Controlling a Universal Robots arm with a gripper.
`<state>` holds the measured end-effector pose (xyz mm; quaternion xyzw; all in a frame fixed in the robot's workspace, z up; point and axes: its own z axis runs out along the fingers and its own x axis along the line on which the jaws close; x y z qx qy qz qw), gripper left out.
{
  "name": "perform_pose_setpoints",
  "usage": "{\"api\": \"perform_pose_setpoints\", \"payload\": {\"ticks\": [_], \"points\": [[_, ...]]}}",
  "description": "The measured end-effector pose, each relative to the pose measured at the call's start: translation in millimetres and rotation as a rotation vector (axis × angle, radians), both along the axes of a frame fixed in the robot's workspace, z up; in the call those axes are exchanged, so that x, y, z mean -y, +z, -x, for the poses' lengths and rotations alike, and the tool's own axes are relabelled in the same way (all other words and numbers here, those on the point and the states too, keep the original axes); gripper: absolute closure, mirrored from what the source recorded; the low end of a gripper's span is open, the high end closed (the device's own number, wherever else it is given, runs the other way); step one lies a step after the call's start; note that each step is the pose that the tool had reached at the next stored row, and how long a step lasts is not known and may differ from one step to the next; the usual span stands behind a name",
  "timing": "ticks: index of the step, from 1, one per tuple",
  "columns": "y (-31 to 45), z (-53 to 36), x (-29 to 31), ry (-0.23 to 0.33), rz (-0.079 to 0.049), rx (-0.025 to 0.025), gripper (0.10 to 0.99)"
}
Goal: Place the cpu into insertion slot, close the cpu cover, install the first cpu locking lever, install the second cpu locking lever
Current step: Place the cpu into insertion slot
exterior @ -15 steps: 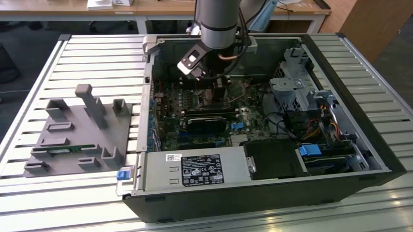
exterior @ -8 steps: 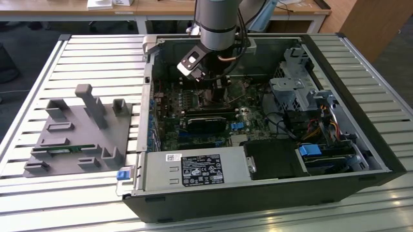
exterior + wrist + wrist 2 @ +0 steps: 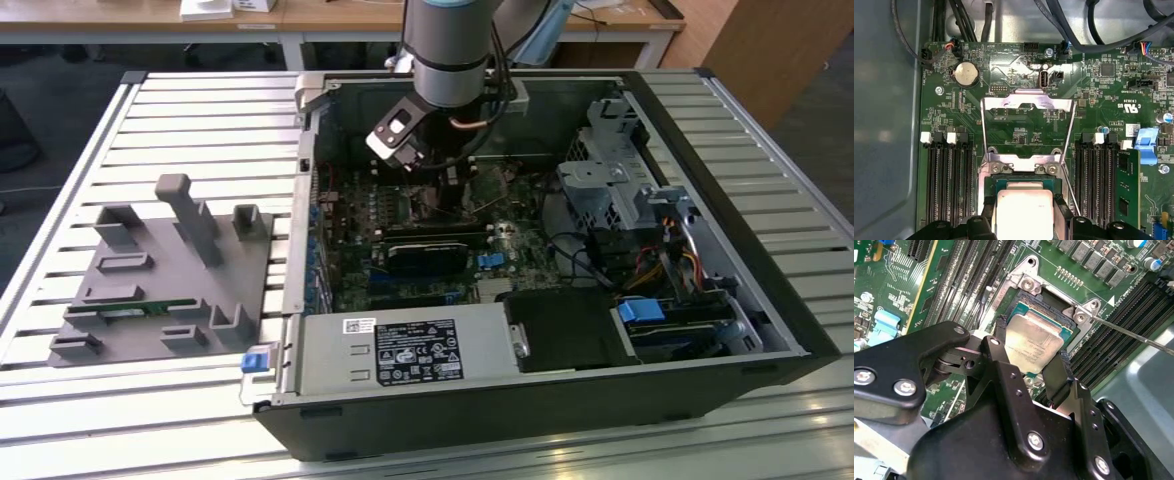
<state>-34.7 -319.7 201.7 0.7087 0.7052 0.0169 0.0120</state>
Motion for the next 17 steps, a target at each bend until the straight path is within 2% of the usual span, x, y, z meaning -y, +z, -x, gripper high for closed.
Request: {"api": "perform_pose_setpoints", "payload": {"ticks": [17], "points": [[-5.8, 1.0, -0.6, 0.000, 0.001, -0.0003, 0.545]]}}
